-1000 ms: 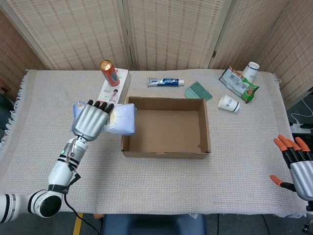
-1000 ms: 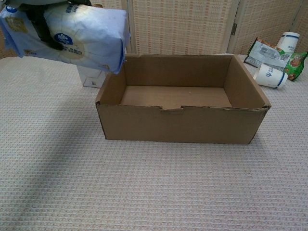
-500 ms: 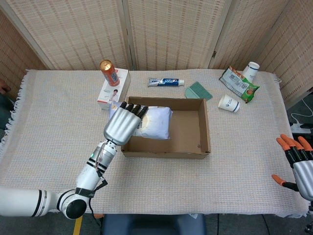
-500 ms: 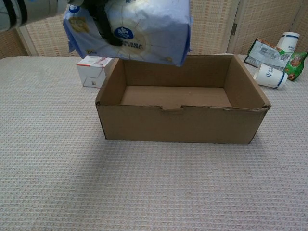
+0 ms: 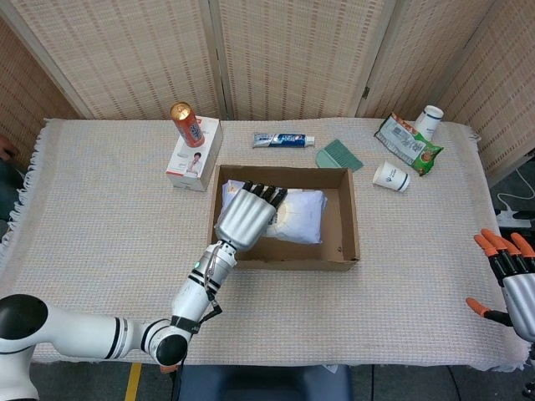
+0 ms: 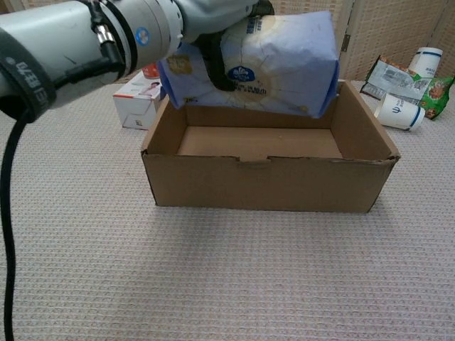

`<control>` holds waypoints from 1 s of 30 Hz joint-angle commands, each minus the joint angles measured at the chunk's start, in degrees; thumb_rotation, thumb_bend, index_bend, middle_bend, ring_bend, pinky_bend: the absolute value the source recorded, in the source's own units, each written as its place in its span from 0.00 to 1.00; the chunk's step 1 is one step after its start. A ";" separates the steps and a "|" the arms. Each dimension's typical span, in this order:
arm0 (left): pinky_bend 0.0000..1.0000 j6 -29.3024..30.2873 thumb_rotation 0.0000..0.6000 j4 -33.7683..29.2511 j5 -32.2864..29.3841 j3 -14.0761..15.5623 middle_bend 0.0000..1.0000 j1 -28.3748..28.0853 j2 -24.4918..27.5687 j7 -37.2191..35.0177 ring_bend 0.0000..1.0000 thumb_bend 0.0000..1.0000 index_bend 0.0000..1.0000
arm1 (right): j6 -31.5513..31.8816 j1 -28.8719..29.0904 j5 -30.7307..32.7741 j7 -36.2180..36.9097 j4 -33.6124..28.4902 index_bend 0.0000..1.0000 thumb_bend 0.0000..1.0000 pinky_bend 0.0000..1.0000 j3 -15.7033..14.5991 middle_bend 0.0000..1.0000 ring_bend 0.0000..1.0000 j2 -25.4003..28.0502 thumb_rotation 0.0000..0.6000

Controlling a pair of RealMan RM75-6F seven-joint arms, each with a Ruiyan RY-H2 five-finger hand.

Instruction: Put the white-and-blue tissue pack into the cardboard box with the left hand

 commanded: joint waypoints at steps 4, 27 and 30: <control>0.56 -1.61 1.00 5.82 0.57 0.51 0.56 -1.14 -4.56 -2.52 0.46 0.24 0.47 | -0.17 -0.05 0.42 0.18 0.19 0.06 0.00 0.00 0.09 0.03 0.00 0.07 1.00; 0.05 -2.91 1.00 17.35 11.61 -0.27 0.00 2.66 -9.35 -19.36 0.00 0.16 0.00 | -1.27 0.29 1.41 -1.12 0.42 0.06 0.00 0.00 0.34 0.03 0.00 -0.70 1.00; 0.04 -2.45 1.00 17.79 13.05 -0.27 0.00 2.97 -9.38 -19.76 0.00 0.16 0.00 | -1.33 0.29 1.50 -1.17 0.39 0.06 0.00 0.00 0.37 0.03 0.00 -0.65 1.00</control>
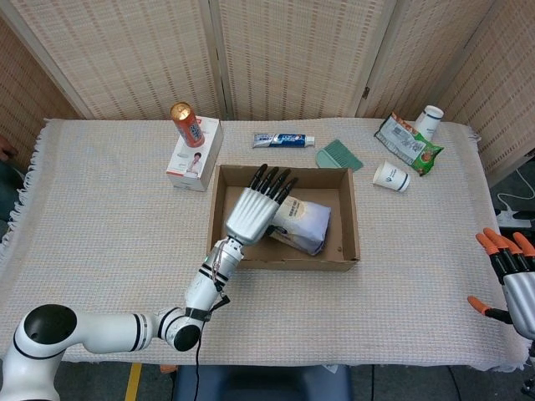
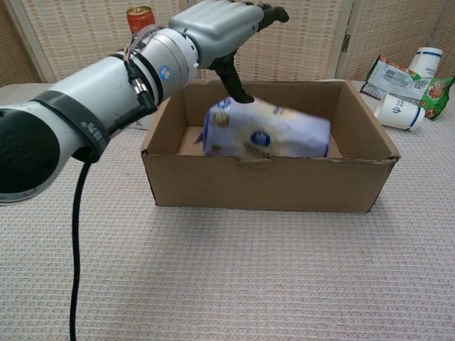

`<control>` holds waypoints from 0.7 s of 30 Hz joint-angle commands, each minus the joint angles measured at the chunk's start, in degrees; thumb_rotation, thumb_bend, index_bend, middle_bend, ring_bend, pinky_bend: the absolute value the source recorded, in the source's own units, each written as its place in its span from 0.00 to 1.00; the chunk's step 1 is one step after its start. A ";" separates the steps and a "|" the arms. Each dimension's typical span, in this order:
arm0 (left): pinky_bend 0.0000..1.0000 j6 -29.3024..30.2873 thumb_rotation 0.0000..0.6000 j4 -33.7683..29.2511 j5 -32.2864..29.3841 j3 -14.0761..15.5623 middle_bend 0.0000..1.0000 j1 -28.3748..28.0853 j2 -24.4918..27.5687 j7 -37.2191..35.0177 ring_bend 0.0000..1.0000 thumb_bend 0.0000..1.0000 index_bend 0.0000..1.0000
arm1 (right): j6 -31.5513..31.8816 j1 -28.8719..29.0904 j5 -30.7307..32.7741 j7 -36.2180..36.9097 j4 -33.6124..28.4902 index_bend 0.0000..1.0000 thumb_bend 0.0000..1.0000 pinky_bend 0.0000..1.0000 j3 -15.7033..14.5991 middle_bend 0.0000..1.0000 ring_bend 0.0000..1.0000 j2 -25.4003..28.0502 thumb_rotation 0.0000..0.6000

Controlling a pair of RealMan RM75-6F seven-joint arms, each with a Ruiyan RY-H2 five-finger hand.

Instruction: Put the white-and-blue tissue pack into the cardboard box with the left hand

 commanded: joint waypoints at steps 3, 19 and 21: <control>0.03 0.79 1.00 0.33 1.70 -0.21 0.00 0.80 0.19 -0.28 0.00 0.16 0.00 | -0.04 -0.01 0.05 -0.01 0.00 0.06 0.00 0.00 0.00 0.03 0.00 0.01 1.00; 0.05 6.54 1.00 -13.33 3.45 1.87 0.00 12.71 22.60 1.17 0.00 0.17 0.00 | 0.31 -0.15 -0.67 -0.62 -0.10 0.06 0.00 0.00 -0.25 0.03 0.00 -0.21 1.00; 0.05 7.66 1.00 -14.37 4.92 2.79 0.00 14.87 24.99 -0.84 0.00 0.18 0.00 | 0.26 -0.14 -0.55 -0.68 -0.11 0.06 0.00 0.00 -0.21 0.03 0.00 -0.25 1.00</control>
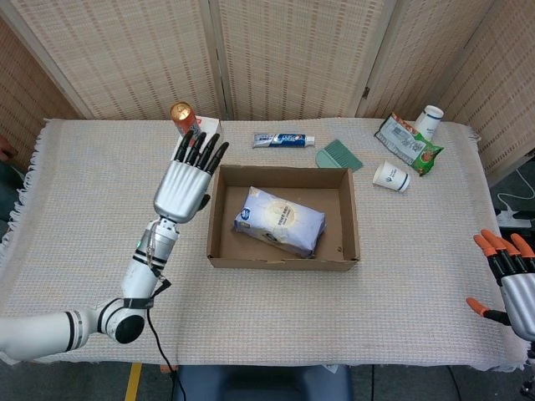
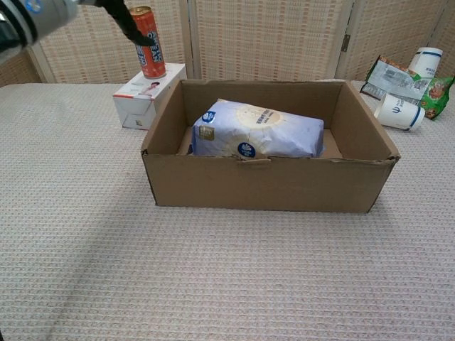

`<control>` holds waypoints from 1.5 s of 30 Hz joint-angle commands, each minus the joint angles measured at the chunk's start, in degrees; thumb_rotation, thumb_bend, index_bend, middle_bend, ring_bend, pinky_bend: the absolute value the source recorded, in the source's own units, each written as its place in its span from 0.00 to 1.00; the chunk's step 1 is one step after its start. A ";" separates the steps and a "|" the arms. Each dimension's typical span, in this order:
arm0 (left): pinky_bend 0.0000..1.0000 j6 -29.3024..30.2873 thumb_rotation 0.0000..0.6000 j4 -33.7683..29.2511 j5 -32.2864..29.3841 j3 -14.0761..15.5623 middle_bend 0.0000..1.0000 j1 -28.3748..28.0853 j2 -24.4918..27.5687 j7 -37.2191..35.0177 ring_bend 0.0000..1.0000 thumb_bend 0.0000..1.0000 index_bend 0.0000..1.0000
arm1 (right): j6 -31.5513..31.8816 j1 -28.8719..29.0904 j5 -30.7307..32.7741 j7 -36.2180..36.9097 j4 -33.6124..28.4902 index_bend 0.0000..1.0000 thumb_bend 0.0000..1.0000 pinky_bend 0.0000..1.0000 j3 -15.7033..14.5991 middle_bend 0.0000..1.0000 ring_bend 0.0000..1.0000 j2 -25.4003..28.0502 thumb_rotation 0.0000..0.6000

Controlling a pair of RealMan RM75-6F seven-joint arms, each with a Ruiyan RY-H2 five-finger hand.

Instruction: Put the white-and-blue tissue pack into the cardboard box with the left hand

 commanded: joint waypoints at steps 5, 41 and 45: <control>0.06 5.43 1.00 -3.84 6.02 3.79 0.00 9.25 8.86 -8.30 0.00 0.18 0.00 | -0.28 0.06 0.13 -0.64 -0.06 0.06 0.00 0.00 -0.03 0.03 0.00 -0.25 1.00; 0.10 11.52 1.00 7.19 27.06 19.03 0.00 35.72 13.28 -35.95 0.00 0.18 0.00 | -2.16 0.67 -2.92 -4.71 -0.02 0.06 0.00 0.00 -2.28 0.03 0.00 -2.69 1.00; 0.10 11.49 1.00 7.13 28.38 19.39 0.00 36.64 13.25 -36.01 0.00 0.18 0.00 | -2.68 0.91 -2.65 -4.93 0.21 0.06 0.00 0.00 -2.25 0.03 0.00 -2.92 1.00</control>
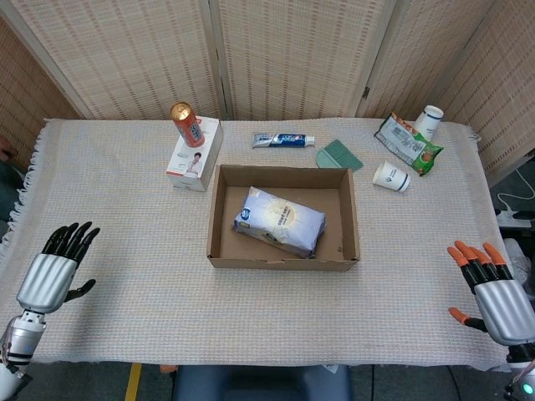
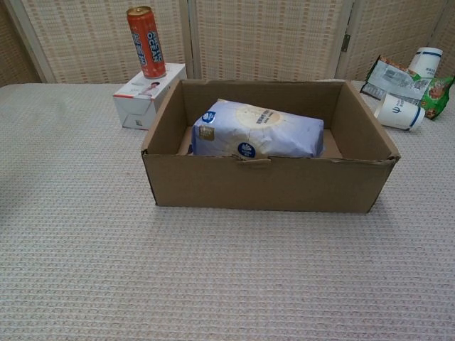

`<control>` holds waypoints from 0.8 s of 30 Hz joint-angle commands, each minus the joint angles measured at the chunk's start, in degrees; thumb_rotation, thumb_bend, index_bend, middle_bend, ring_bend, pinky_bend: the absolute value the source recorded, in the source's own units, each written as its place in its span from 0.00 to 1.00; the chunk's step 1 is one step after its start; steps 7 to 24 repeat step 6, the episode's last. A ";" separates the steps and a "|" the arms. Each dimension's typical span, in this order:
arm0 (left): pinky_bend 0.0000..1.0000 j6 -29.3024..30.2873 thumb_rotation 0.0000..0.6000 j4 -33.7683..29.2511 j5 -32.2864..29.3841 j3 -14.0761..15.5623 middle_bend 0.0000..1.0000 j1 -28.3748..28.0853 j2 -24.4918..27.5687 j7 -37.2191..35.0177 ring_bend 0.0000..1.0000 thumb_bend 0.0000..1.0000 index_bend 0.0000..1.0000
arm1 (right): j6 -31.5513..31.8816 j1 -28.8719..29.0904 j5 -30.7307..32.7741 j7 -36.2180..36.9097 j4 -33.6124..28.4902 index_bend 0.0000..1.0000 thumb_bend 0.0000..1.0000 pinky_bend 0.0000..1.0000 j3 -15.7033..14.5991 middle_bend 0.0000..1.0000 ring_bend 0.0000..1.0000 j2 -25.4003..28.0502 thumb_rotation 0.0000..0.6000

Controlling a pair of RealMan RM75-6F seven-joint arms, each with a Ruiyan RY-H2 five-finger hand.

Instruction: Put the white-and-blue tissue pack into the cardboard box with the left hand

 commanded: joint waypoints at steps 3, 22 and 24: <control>0.10 -0.60 1.00 0.26 0.45 -0.33 0.00 0.57 0.04 -0.34 0.00 0.18 0.00 | -0.54 0.20 0.27 -0.33 0.22 0.06 0.00 0.00 -0.06 0.03 0.00 -0.24 1.00; 0.09 -1.17 1.00 0.63 0.25 -1.00 0.00 0.74 0.03 -0.59 0.00 0.18 0.00 | -0.48 0.21 0.31 -0.42 0.30 0.06 0.00 0.00 -0.03 0.03 0.00 -0.33 1.00; 0.09 -1.17 1.00 0.63 0.25 -1.00 0.00 0.74 0.03 -0.59 0.00 0.18 0.00 | -0.48 0.21 0.31 -0.42 0.30 0.06 0.00 0.00 -0.03 0.03 0.00 -0.33 1.00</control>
